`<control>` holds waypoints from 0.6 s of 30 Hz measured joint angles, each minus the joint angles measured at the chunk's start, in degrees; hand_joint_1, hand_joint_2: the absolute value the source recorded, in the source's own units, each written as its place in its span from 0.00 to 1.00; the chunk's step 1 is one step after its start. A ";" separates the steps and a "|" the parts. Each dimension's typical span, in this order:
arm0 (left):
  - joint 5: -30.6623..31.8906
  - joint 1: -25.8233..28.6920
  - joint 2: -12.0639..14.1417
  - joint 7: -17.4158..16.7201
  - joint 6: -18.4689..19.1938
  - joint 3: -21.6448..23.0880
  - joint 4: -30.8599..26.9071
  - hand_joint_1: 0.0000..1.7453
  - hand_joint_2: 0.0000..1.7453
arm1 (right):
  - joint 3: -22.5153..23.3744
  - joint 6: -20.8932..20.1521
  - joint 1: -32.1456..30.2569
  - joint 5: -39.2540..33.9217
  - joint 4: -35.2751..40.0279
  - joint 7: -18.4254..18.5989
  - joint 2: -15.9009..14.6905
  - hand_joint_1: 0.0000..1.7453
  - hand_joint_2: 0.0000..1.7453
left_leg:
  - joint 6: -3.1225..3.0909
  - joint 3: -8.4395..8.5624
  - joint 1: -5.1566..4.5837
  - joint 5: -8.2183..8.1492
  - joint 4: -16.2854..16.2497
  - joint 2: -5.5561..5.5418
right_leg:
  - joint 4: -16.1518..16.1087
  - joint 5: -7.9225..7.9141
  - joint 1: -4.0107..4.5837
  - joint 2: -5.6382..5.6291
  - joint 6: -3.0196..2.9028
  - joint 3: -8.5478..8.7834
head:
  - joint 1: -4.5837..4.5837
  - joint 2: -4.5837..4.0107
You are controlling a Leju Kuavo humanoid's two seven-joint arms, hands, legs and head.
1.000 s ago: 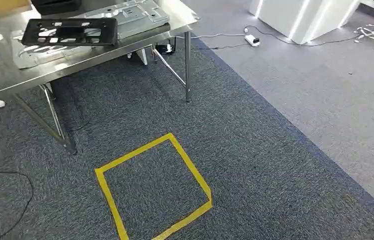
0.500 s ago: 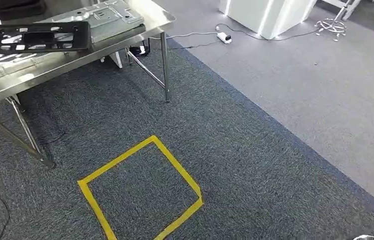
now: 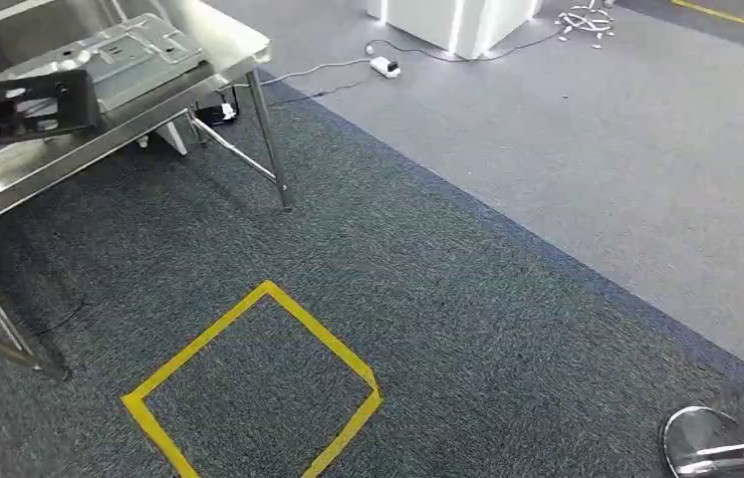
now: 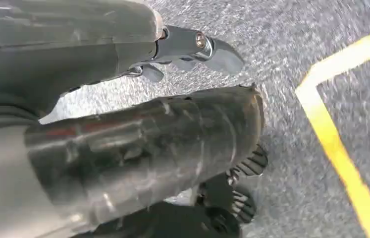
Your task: Take the parts from the cabinet and place them on the table.
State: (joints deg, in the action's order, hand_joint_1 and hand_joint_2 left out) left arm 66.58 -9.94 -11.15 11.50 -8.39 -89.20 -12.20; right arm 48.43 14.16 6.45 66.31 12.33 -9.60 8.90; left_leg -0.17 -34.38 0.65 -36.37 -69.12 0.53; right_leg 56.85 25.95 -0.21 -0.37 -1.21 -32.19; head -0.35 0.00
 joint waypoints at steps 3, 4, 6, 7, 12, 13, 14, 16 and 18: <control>0.00 0.39 -0.02 0.00 0.00 0.00 0.00 0.00 0.00 | 0.00 -0.11 -0.12 0.09 0.00 0.00 0.02 0.00 0.00 | 0.30 -3.25 0.08 0.26 -5.33 -0.08 | 0.31 0.11 0.02 -2.33 -0.02 0.04 | 0.00 0.00; -0.02 0.37 -0.02 0.00 0.00 0.00 0.00 0.00 0.00 | 0.04 -0.07 -0.15 0.09 0.00 0.00 0.02 0.00 0.00 | 0.32 -1.97 0.19 2.90 -1.91 -0.20 | 0.49 0.20 -0.02 -3.21 0.11 0.07 | 0.00 0.00; -0.02 0.36 0.04 0.02 -0.02 0.00 0.00 0.00 0.00 | 0.07 -0.05 -0.12 0.09 0.00 0.00 0.04 0.00 0.00 | 0.31 2.28 0.57 8.40 8.00 -2.16 | 1.25 0.59 -0.18 -4.78 0.64 0.04 | 0.00 0.00; -0.02 0.48 0.04 0.00 0.00 0.00 0.00 0.00 0.00 | 0.07 -0.02 -0.12 0.11 0.00 0.00 0.07 0.00 0.00 | -0.01 3.02 0.78 7.19 9.31 -4.86 | 1.48 0.77 -0.28 -5.20 0.89 -0.27 | 0.04 0.00; -0.07 0.15 0.00 0.04 -0.02 0.00 0.00 0.00 0.00 | 0.17 0.06 -0.28 0.15 0.00 -0.02 0.04 0.00 0.00 | -1.84 3.23 0.60 8.17 10.57 -2.55 | 2.26 0.78 -0.58 -6.77 2.59 -1.32 | 0.04 0.00; -0.02 0.11 0.00 0.07 -0.02 0.02 0.00 0.00 0.00 | 0.20 0.06 -0.33 0.15 0.00 -0.02 0.04 0.00 0.00 | -2.06 3.29 0.50 8.21 10.73 -2.04 | 3.76 1.83 -0.23 -3.35 2.65 -1.95 | 0.09 0.00; -0.02 0.15 0.00 0.07 -0.02 0.02 0.00 0.00 0.00 | 0.20 0.06 -0.27 0.15 0.00 0.00 0.07 0.00 0.00 | -2.54 3.25 0.41 8.18 10.76 -1.34 | 7.03 3.78 -0.17 -1.35 2.81 -3.65 | 0.04 0.00; -0.02 0.35 0.07 0.07 -0.02 0.00 0.00 0.00 0.00 | 0.17 0.06 -0.09 0.18 0.00 -0.02 0.07 0.00 0.00 | -2.72 3.16 0.08 8.04 10.75 0.45 | 16.35 7.88 -0.39 -0.19 3.10 -8.31 | 0.04 0.00; -0.02 0.36 0.07 0.07 -0.02 0.00 0.00 0.00 0.00 | 0.17 0.04 -0.22 0.18 0.00 -0.02 0.07 0.00 0.00 | -2.78 3.21 -0.06 7.89 10.74 2.02 | 19.09 7.65 -0.57 0.05 3.23 -9.70 | 0.04 0.00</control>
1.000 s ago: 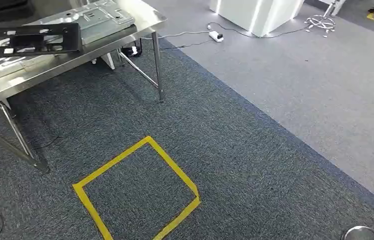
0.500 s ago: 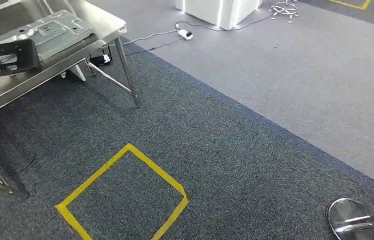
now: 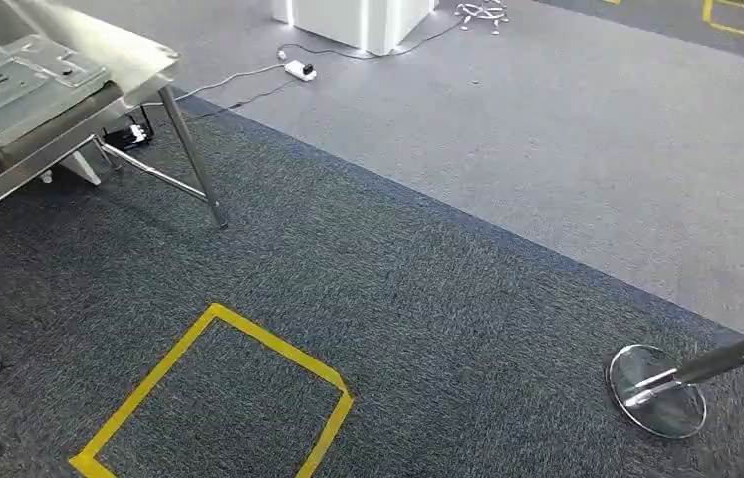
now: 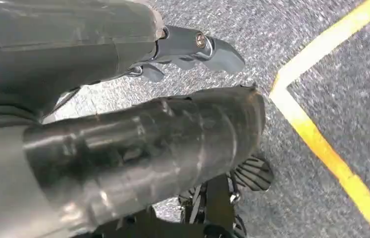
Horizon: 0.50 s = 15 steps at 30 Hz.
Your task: Take the parts from the cabinet and place them on the table.
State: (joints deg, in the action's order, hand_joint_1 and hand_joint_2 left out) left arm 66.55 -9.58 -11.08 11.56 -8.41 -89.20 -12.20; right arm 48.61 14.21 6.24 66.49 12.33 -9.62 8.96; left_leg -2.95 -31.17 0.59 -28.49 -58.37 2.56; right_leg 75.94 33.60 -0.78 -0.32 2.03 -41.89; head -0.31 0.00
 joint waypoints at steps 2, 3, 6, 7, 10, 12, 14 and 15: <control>0.00 -0.05 0.00 0.00 0.00 0.00 0.00 0.00 0.00 | 0.02 0.00 -0.12 0.00 0.00 0.02 0.00 0.00 0.00 | 0.13 0.25 -0.04 -0.18 0.00 1.22 | -7.33 -4.29 0.05 0.51 -0.33 3.89 | 0.02 0.00; -0.04 -0.11 -0.02 0.00 0.00 0.00 0.00 0.00 0.00 | 0.02 0.00 -0.10 0.02 0.00 0.00 0.00 0.00 0.00 | 0.29 0.47 -0.05 -0.29 0.00 1.76 | -13.01 -6.61 0.23 1.76 -0.75 7.05 | 0.00 0.00; -0.15 -0.17 -0.11 -0.02 0.00 0.00 0.00 0.00 0.00 | 0.00 0.00 0.25 0.04 0.00 -0.07 0.00 0.00 0.00 | 1.18 0.79 -0.19 -0.64 0.08 3.13 | -17.33 -6.83 1.30 3.70 -1.87 8.89 | 0.02 0.00; -0.15 -0.29 -0.11 -0.04 0.00 0.00 0.00 0.00 0.00 | 0.02 0.00 0.18 0.07 0.00 -0.07 -0.02 0.00 0.00 | 1.41 0.93 -0.13 -0.68 0.16 3.59 | -17.34 -6.86 1.39 3.15 -1.99 8.79 | -0.02 0.00; -0.15 -0.54 -0.20 -0.04 0.02 0.00 0.00 0.00 0.00 | 0.07 0.00 0.00 0.05 0.00 -0.09 0.00 0.00 0.00 | 2.42 1.24 0.06 -1.86 -0.78 1.81 | -19.14 -7.85 0.74 1.32 -2.94 9.82 | -0.04 0.00; -0.15 -0.38 -0.20 0.02 0.11 0.00 0.00 0.00 0.00 | 0.07 -0.02 0.19 0.07 0.00 -0.11 0.00 0.00 0.00 | 2.52 -2.22 0.12 -6.22 -8.23 -1.45 | -19.14 -8.01 0.59 0.29 -3.32 9.71 | -0.04 0.00; -0.17 -0.20 -0.20 0.00 0.11 0.00 0.00 0.00 0.00 | 0.07 -0.02 0.23 0.07 0.00 -0.13 0.07 0.00 0.00 | 2.71 -6.37 0.12 -9.01 -16.33 -2.10 | -18.99 -7.94 0.64 -1.09 -3.42 9.69 | -0.04 0.00; -0.20 -0.02 -0.22 0.00 0.11 0.00 0.00 0.00 0.00 | 0.07 -0.02 0.16 0.07 0.00 -0.13 0.07 0.00 0.00 | 2.73 -7.11 0.14 -8.32 -17.22 -2.10 | -18.85 -7.90 0.65 -1.95 -3.44 9.72 | -0.04 0.00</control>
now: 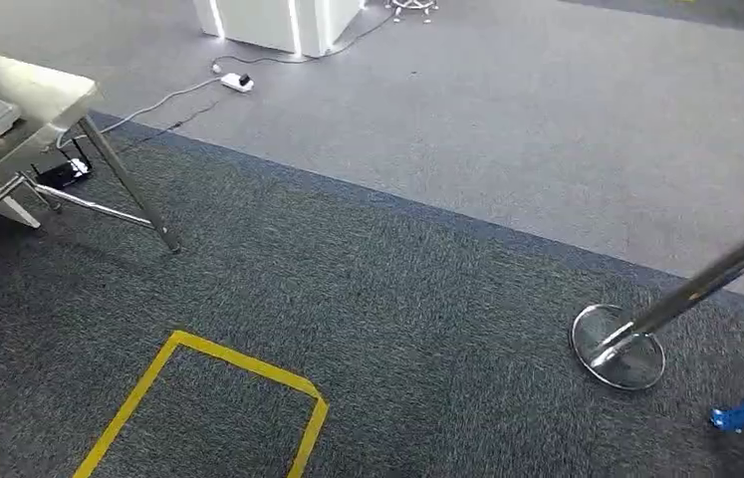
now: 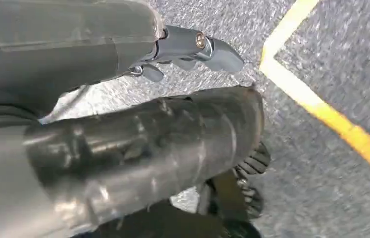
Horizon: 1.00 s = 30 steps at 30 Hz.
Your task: Take the parts from the cabinet and place them on the table.
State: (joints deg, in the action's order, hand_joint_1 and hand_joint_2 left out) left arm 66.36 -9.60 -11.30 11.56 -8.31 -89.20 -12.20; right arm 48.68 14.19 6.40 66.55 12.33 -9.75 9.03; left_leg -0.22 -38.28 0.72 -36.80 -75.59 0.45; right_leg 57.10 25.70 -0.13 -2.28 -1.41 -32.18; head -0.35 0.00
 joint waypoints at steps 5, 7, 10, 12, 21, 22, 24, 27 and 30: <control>-0.13 0.09 0.09 0.00 0.00 0.00 0.00 0.00 0.00 | 0.04 0.02 0.07 0.02 0.00 0.00 0.02 0.00 0.00 | -0.42 6.37 0.14 8.57 16.48 -4.43 | 1.78 0.87 0.08 -3.56 1.19 -0.59 | -0.04 0.00; -0.11 -0.21 0.09 0.04 0.00 0.02 0.00 0.00 0.00 | 0.07 0.04 0.01 0.13 0.00 -0.04 0.02 0.00 0.00 | -1.10 6.32 -0.03 8.79 16.29 -3.46 | 1.62 0.65 -0.13 -4.31 1.80 -0.97 | 0.00 0.00; -0.13 -0.30 0.07 0.09 0.02 0.00 0.00 0.00 0.00 | 0.07 0.11 -0.28 0.15 0.00 -0.07 0.02 0.00 0.00 | -2.35 6.73 0.21 9.56 17.32 -1.50 | 2.33 1.11 -0.29 -3.11 2.57 -1.15 | 0.04 0.00; -0.15 -0.16 0.07 0.11 0.02 0.00 0.00 0.00 0.00 | 0.09 0.15 -0.07 0.17 0.00 -0.09 0.04 0.00 0.00 | -2.91 6.68 0.00 9.57 17.54 -0.27 | 9.12 5.38 -0.14 0.87 3.01 -4.67 | 0.07 0.00; -0.20 -0.03 0.07 0.11 0.07 0.00 0.00 0.00 0.00 | 0.11 0.44 0.11 0.35 0.00 -0.09 0.02 0.00 0.00 | -2.14 7.58 -0.63 8.53 17.49 5.34 | 0.77 0.86 0.68 7.04 1.69 -0.31 | 0.13 0.00; -0.20 -0.12 0.07 0.11 0.07 0.00 0.00 0.00 0.00 | 0.11 0.52 0.15 0.35 0.00 -0.09 0.02 0.00 0.00 | -1.88 7.69 -0.53 8.43 17.50 5.93 | 0.92 0.86 0.79 6.46 1.61 -0.46 | 0.11 0.00; -0.22 -0.39 -0.09 0.11 0.07 0.00 0.00 0.00 0.00 | 0.13 0.57 0.09 0.37 0.00 -0.09 -0.02 0.00 0.00 | -1.19 8.42 -0.51 8.29 17.89 7.37 | 0.32 0.58 0.86 4.83 1.05 -0.33 | 0.13 0.00; -0.24 -0.35 -0.02 0.26 0.09 0.02 0.00 0.00 0.00 | 0.15 0.57 0.12 0.52 0.00 -0.04 0.00 0.00 0.00 | -0.57 6.02 -0.15 4.07 11.78 1.12 | -0.75 -0.25 -0.14 3.14 0.20 0.62 | 0.00 0.00; -0.31 -0.03 -0.02 0.24 0.07 0.02 0.00 0.00 0.00 | 0.15 0.55 0.25 0.66 0.00 -0.04 0.04 0.00 0.00 | -0.20 -0.02 -0.01 -0.13 -0.15 -0.03 | -0.43 -0.19 -0.11 0.50 0.13 0.36 | 0.05 0.00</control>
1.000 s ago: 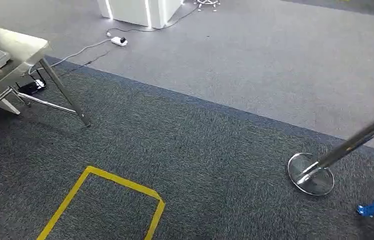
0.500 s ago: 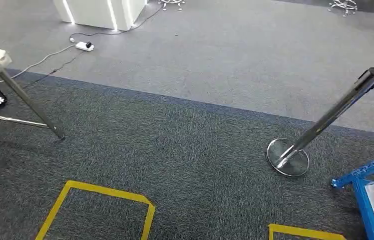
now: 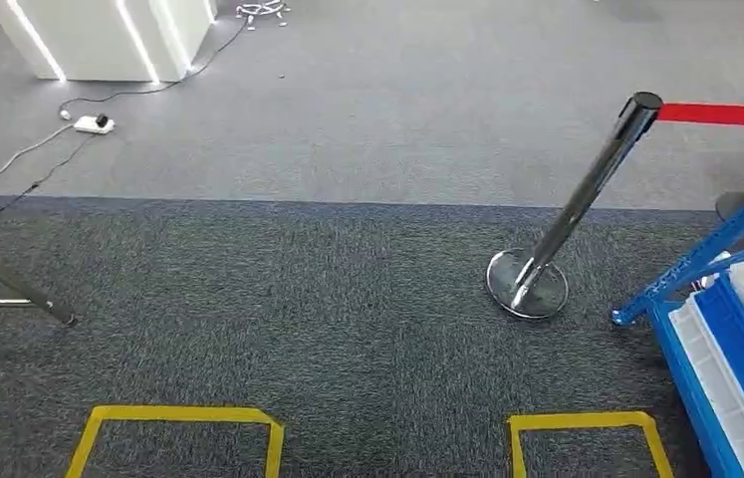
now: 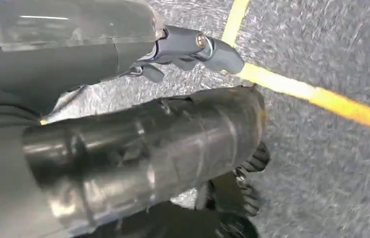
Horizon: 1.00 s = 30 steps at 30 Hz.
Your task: Take the parts from the cabinet and place them on the table.
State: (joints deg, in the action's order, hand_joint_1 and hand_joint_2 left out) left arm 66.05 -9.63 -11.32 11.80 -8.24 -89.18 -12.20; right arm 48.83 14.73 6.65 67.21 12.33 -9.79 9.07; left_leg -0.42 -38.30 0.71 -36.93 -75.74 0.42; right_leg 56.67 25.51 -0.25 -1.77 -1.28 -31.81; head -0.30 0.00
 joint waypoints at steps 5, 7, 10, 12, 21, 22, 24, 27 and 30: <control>-0.28 0.06 0.20 0.05 -0.09 -0.02 0.00 0.00 0.00 | 0.04 0.28 -0.29 0.35 0.00 0.00 0.09 0.00 0.00 | 0.16 6.14 0.26 8.74 15.83 -1.02 | 1.96 1.34 -0.16 -2.58 1.25 -0.21 | 0.06 0.00; -0.46 -0.39 0.20 0.09 -0.11 0.00 0.00 0.00 0.00 | 0.04 0.35 -0.25 0.61 0.00 0.04 0.09 0.00 0.00 | -0.74 6.04 0.05 9.09 15.95 -1.23 | 2.36 1.55 0.01 -2.66 1.79 -0.57 | 0.09 0.00; -0.68 -0.33 0.17 -0.35 -0.20 -0.02 0.00 0.00 0.00 | 0.09 0.35 -0.40 0.90 0.00 0.04 0.09 0.00 0.00 | -1.95 6.08 0.07 9.56 16.36 -0.76 | 2.40 1.81 -0.16 -2.18 2.42 -0.59 | 0.04 0.00; -0.72 -0.30 0.20 -0.37 -0.22 -0.02 0.00 0.00 0.00 | 0.09 0.35 -0.29 0.94 0.00 0.04 0.09 0.00 0.00 | -2.50 5.99 -0.04 9.64 16.46 -0.50 | 7.48 5.27 -0.11 0.91 2.80 -2.82 | 0.06 0.00; -0.96 -0.06 -0.09 -0.22 0.17 -0.04 0.00 0.00 0.00 | 0.13 0.24 -0.05 1.03 0.02 0.04 0.00 0.00 0.00 | -2.30 6.72 -0.92 7.98 16.56 0.90 | 2.03 2.71 1.63 3.43 0.21 -0.32 | 0.06 0.00; -1.03 -0.07 -0.09 -0.11 0.28 -0.02 0.00 0.00 0.00 | 0.13 0.24 0.19 1.03 0.00 0.04 0.00 0.00 0.00 | -1.72 6.63 -0.60 7.71 16.72 0.95 | 1.91 3.05 1.89 3.35 0.32 -0.28 | 0.11 0.00; -1.03 -0.12 -0.13 -0.11 0.46 -0.02 0.00 0.00 0.00 | 0.15 0.22 0.12 1.03 0.02 0.04 0.00 0.00 0.00 | -1.05 7.33 -0.29 7.44 17.10 1.55 | 1.59 3.33 2.13 2.84 -0.16 -0.03 | 0.09 0.00; -1.03 -0.30 -0.11 0.04 0.48 -0.02 0.00 0.00 0.00 | 0.24 0.22 -0.31 1.05 0.00 0.09 0.09 0.00 0.00 | -0.54 6.71 -0.53 6.18 12.74 0.50 | -0.77 2.89 1.06 2.34 -1.37 3.36 | 0.05 0.00; -1.03 0.07 -0.09 0.02 0.46 -0.04 0.00 0.00 0.00 | 0.26 0.15 -0.24 1.05 0.00 0.11 0.20 0.00 0.00 | 0.36 -2.55 -0.01 2.72 -0.33 -0.08 | -0.77 4.65 0.78 1.79 -1.17 5.53 | -0.07 0.00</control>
State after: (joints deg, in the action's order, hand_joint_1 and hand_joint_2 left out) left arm 65.02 -9.56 -11.41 11.82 -7.78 -89.22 -12.20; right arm 49.09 14.88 6.41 68.26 12.33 -9.68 9.27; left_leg -0.05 -40.85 0.70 -34.21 -76.07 0.34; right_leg 55.90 30.17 0.53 0.02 -2.44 -26.29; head -0.37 0.00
